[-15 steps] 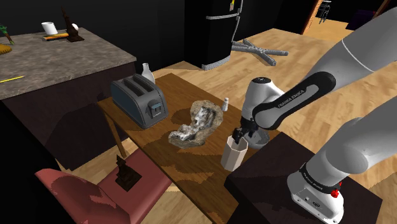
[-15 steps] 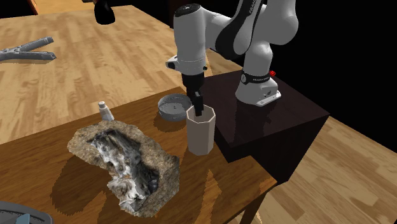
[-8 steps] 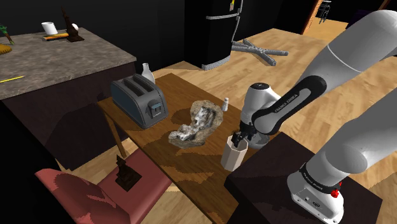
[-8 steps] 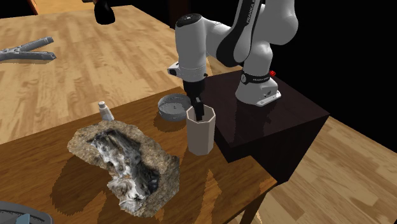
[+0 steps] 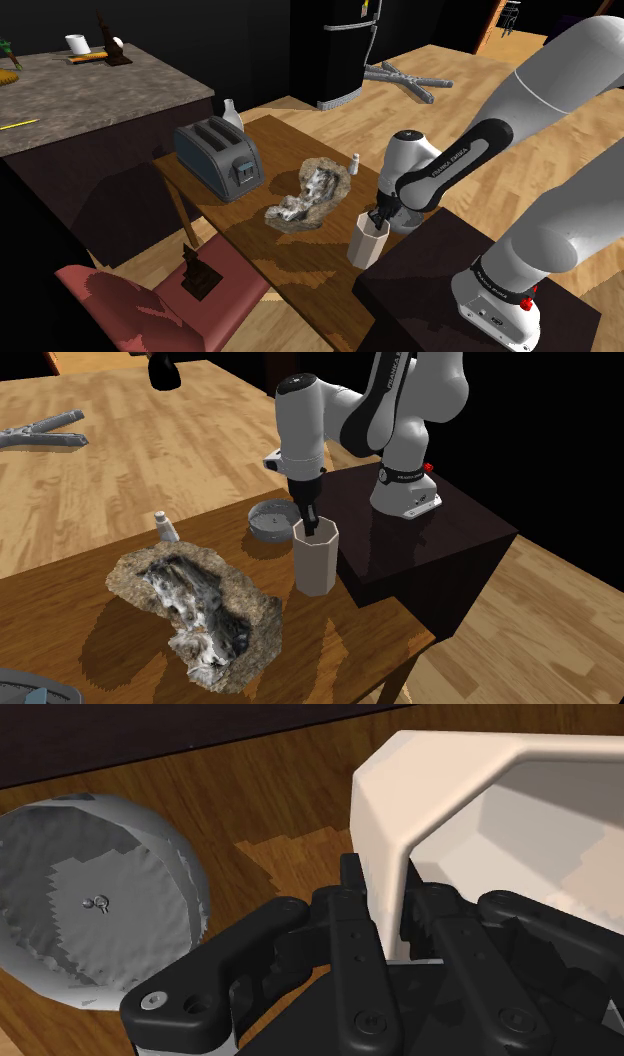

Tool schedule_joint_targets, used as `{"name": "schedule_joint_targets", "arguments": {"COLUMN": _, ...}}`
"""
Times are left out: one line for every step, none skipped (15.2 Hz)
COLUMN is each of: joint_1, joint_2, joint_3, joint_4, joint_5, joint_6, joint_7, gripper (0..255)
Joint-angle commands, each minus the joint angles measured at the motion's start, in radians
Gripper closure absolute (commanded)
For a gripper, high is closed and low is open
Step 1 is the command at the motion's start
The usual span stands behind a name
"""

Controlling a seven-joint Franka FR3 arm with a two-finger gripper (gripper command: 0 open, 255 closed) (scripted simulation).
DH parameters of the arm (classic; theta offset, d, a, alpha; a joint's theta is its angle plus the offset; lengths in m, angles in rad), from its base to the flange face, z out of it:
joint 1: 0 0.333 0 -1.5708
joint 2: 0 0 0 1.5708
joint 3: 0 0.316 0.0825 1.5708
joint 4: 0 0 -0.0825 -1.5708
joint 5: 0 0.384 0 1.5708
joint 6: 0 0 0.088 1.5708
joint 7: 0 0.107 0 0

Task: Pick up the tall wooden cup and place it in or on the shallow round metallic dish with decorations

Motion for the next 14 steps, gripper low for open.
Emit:
{"name": "schedule_joint_targets", "arguments": {"joint_1": 0.0, "joint_2": 0.0, "joint_3": 0.0, "joint_4": 0.0, "joint_5": 0.0, "joint_6": 0.0, "joint_7": 0.0, "gripper": 255}}
{"name": "schedule_joint_targets", "arguments": {"joint_1": 0.0, "joint_2": 0.0, "joint_3": 0.0, "joint_4": 0.0, "joint_5": 0.0, "joint_6": 0.0, "joint_7": 0.0, "gripper": 255}}
{"name": "schedule_joint_targets", "arguments": {"joint_1": 0.0, "joint_2": 0.0, "joint_3": 0.0, "joint_4": 0.0, "joint_5": 0.0, "joint_6": 0.0, "joint_7": 0.0, "gripper": 255}}
{"name": "schedule_joint_targets", "arguments": {"joint_1": 0.0, "joint_2": 0.0, "joint_3": 0.0, "joint_4": 0.0, "joint_5": 0.0, "joint_6": 0.0, "joint_7": 0.0, "gripper": 255}}
{"name": "schedule_joint_targets", "arguments": {"joint_1": 0.0, "joint_2": 0.001, "joint_3": 0.0, "joint_4": 0.0, "joint_5": 0.0, "joint_6": 0.0, "joint_7": 0.0, "gripper": 255}}
{"name": "schedule_joint_targets", "arguments": {"joint_1": 0.0, "joint_2": 0.001, "joint_3": 0.0, "joint_4": 0.0, "joint_5": 0.0, "joint_6": 0.0, "joint_7": 0.0, "gripper": 255}}
{"name": "schedule_joint_targets", "arguments": {"joint_1": 0.004, "joint_2": -0.021, "joint_3": -0.002, "joint_4": 0.0, "joint_5": 0.009, "joint_6": -0.021, "joint_7": -0.006, "gripper": 255}}
{"name": "schedule_joint_targets", "arguments": {"joint_1": 0.008, "joint_2": -0.042, "joint_3": -0.003, "joint_4": 0.0, "joint_5": 0.017, "joint_6": -0.042, "joint_7": -0.012, "gripper": 255}}
{"name": "schedule_joint_targets", "arguments": {"joint_1": 0.011, "joint_2": -0.063, "joint_3": -0.006, "joint_4": 0.0, "joint_5": 0.024, "joint_6": -0.063, "joint_7": -0.017, "gripper": 255}}
{"name": "schedule_joint_targets", "arguments": {"joint_1": 0.015, "joint_2": -0.084, "joint_3": -0.008, "joint_4": 0.001, "joint_5": 0.03, "joint_6": -0.085, "joint_7": -0.021, "gripper": 255}}
{"name": "schedule_joint_targets", "arguments": {"joint_1": 0.018, "joint_2": -0.104, "joint_3": -0.01, "joint_4": 0.002, "joint_5": 0.035, "joint_6": -0.106, "joint_7": -0.024, "gripper": 255}}
{"name": "schedule_joint_targets", "arguments": {"joint_1": 0.021, "joint_2": -0.124, "joint_3": -0.012, "joint_4": 0.004, "joint_5": 0.039, "joint_6": -0.127, "joint_7": -0.027, "gripper": 255}}
{"name": "schedule_joint_targets", "arguments": {"joint_1": 0.023, "joint_2": -0.143, "joint_3": -0.015, "joint_4": 0.006, "joint_5": 0.042, "joint_6": -0.148, "joint_7": -0.03, "gripper": 255}}
{"name": "schedule_joint_targets", "arguments": {"joint_1": 0.026, "joint_2": -0.162, "joint_3": -0.017, "joint_4": 0.008, "joint_5": 0.045, "joint_6": -0.169, "joint_7": -0.032, "gripper": 255}}
